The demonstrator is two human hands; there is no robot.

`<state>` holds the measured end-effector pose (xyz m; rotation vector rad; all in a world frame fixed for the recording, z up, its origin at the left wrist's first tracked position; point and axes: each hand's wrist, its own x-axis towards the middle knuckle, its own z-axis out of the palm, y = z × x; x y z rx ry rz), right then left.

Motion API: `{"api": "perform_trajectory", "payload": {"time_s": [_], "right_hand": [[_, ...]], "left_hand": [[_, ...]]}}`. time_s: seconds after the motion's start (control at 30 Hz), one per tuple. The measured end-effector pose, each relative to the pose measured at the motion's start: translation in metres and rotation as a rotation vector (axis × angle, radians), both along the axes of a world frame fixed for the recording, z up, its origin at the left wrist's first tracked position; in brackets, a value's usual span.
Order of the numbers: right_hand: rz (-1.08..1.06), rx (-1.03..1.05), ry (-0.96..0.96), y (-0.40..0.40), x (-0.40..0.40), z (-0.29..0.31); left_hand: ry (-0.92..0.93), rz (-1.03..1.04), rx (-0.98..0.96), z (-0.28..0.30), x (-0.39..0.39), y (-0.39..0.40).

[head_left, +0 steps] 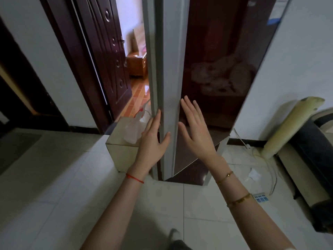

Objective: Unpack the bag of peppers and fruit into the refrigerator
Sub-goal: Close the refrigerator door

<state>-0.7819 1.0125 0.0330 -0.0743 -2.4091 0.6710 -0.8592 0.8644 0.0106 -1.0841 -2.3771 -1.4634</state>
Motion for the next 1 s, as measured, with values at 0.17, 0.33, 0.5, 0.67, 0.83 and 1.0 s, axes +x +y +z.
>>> {"api": "perform_trajectory", "payload": {"time_s": [0.17,0.33,0.5,0.67,0.83,1.0], "right_hand": [[0.030,0.062,-0.049,0.005,-0.061,-0.001],[0.021,0.113,-0.041,0.012,-0.121,-0.005],[0.017,0.134,-0.041,0.024,-0.173,-0.009],[-0.011,0.182,-0.051,0.039,-0.221,-0.012],[-0.047,0.202,-0.071,0.051,-0.259,-0.012],[-0.105,0.197,-0.080,0.058,-0.289,-0.013]], "left_hand": [[-0.127,-0.023,0.091,0.008,-0.060,0.000],[-0.220,-0.006,0.118,-0.002,-0.123,0.008],[-0.234,-0.036,0.109,0.004,-0.179,0.021],[-0.294,-0.041,0.117,0.005,-0.230,0.039],[-0.302,-0.052,0.103,0.003,-0.272,0.055],[-0.295,-0.109,0.065,0.002,-0.307,0.067]]}}
